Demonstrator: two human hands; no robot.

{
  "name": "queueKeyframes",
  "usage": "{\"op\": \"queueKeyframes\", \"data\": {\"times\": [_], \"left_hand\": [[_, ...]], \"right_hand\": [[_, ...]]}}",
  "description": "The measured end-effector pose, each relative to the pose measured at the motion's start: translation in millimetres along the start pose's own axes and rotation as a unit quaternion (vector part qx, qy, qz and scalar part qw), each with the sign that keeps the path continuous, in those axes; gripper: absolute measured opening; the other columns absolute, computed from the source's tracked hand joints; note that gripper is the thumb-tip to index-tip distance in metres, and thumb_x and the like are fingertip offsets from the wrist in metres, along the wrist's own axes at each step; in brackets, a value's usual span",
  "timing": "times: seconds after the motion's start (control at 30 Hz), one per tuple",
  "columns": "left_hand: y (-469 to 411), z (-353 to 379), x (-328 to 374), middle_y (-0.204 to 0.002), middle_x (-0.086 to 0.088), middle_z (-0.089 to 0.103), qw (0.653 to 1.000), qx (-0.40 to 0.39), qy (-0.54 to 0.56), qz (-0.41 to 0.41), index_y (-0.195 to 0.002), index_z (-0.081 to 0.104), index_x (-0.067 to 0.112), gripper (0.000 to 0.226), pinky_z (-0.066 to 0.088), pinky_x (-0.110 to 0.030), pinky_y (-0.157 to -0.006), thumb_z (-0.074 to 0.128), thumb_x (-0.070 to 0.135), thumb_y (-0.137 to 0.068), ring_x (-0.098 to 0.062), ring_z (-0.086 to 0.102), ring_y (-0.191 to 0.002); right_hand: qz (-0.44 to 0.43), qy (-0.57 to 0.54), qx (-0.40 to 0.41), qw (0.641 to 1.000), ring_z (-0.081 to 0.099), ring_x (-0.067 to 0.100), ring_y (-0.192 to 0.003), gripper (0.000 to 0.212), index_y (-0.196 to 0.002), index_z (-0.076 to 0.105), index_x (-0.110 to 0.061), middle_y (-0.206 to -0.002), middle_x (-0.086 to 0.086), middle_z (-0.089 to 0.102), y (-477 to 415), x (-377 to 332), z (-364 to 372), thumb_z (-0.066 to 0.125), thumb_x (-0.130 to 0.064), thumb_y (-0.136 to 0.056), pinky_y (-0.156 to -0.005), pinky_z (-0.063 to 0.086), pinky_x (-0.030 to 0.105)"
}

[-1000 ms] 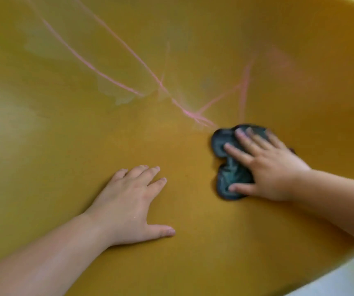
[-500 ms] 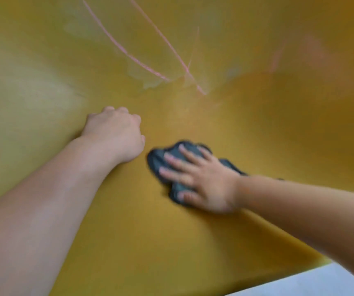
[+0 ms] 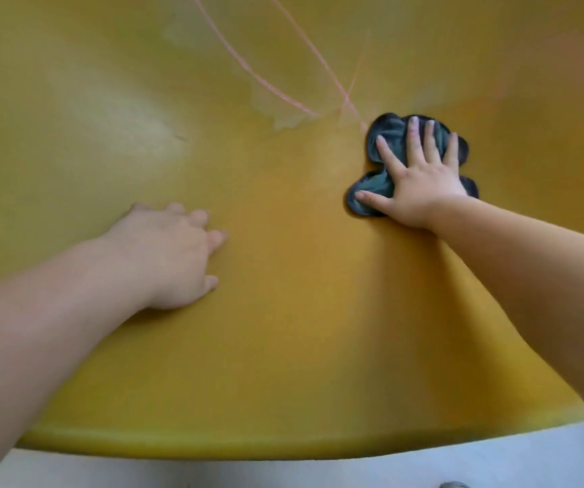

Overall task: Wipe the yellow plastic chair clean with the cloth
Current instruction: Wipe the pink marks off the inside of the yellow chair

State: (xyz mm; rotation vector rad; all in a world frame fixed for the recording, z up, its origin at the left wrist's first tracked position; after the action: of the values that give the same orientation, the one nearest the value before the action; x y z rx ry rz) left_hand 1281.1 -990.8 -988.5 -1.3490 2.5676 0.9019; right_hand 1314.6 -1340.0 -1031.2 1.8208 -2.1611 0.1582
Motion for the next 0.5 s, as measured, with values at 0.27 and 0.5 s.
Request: {"op": "queueKeyframes", "data": {"times": [0.27, 0.5], "left_hand": [[-11.1, 6.7, -19.3, -0.153, 0.004, 0.036, 0.998, 0.008, 0.053, 0.021, -0.145, 0.040, 0.032, 0.062, 0.043, -0.048, -0.105, 0.042, 0.063, -0.091, -0.026, 0.038, -0.135], [-8.9, 11.3, -4.7, -0.147, -0.005, 0.039, 0.999, 0.007, 0.038, 0.027, -0.142, 0.042, 0.024, 0.055, 0.045, -0.045, -0.101, 0.041, 0.054, -0.096, -0.029, 0.038, -0.129]], "right_hand": [[-0.376, -0.100, -0.045, 0.920, -0.016, 0.023, -0.157, 0.072, -0.159, -0.004, -0.047, -0.170, -0.010, -0.014, 122.2, -130.7, 0.2, 0.005, -0.070, -0.092, -0.125, -0.010, 0.047], [-0.408, -0.052, -0.033, 0.911, 0.006, 0.019, -0.159, 0.062, -0.154, -0.002, -0.060, -0.171, -0.004, 0.001, 100.5, -8.8, 12.4, 0.012, -0.078, -0.096, -0.127, 0.002, 0.038]]}}
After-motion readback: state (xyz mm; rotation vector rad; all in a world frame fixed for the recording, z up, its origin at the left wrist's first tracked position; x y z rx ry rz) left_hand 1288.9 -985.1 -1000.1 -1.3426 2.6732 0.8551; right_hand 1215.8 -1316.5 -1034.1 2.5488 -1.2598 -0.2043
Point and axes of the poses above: each hand's wrist, its own y-axis away from the middle knuckle, its own z-axis out of the palm, x = y × z, the point moved 2 cm from there along -y, towards the middle knuckle
